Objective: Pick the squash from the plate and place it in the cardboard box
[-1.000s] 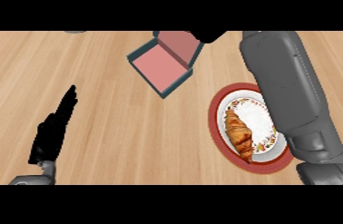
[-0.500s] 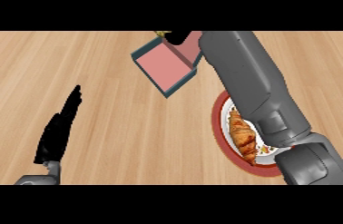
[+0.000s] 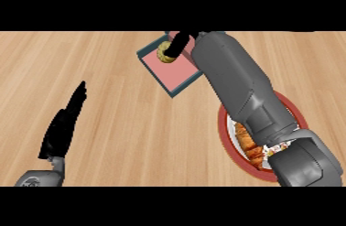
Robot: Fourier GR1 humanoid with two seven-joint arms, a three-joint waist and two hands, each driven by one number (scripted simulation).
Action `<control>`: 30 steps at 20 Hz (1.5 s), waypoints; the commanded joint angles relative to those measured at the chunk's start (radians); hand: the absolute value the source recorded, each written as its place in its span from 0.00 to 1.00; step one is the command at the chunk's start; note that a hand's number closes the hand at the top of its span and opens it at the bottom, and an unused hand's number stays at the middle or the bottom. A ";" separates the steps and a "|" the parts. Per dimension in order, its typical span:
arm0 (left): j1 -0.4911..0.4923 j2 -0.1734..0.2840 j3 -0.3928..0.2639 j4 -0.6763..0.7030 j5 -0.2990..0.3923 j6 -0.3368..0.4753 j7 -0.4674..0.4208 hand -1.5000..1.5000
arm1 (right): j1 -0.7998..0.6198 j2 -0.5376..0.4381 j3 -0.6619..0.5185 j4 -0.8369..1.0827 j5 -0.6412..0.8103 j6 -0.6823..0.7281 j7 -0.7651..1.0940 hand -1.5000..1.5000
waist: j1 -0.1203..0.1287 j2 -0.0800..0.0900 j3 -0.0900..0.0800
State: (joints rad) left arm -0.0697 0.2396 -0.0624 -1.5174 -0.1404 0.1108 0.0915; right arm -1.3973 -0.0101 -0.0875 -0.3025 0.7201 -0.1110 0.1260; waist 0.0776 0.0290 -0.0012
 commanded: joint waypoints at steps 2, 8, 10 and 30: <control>-0.018 0.011 0.020 0.028 0.011 -0.017 -0.018 0.50 | 0.000 0.010 -0.039 0.073 -0.030 -0.070 -0.054 0.00 | 0.011 0.006 0.000; -0.017 0.005 0.003 0.025 -0.001 -0.022 -0.010 0.50 | 0.016 0.010 -0.176 0.014 -0.157 -0.230 -0.141 0.00 | 0.012 0.008 0.001; -0.026 0.004 0.025 -0.004 0.020 -0.018 0.024 0.50 | 0.054 0.006 -0.231 -0.012 -0.208 -0.276 -0.195 0.00 | -0.005 0.000 0.002; 0.042 0.010 0.033 -0.056 0.011 -0.028 0.030 0.50 | 0.192 -0.441 -0.518 0.026 -0.476 -0.010 -0.396 0.00 | -0.033 -0.011 0.003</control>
State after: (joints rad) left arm -0.0473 0.2396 -0.0317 -1.5397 -0.1361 0.0982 0.1048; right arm -1.2581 -0.3643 -0.5823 -0.2960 0.2700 -0.2079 -0.2280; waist 0.0461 0.0203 0.0011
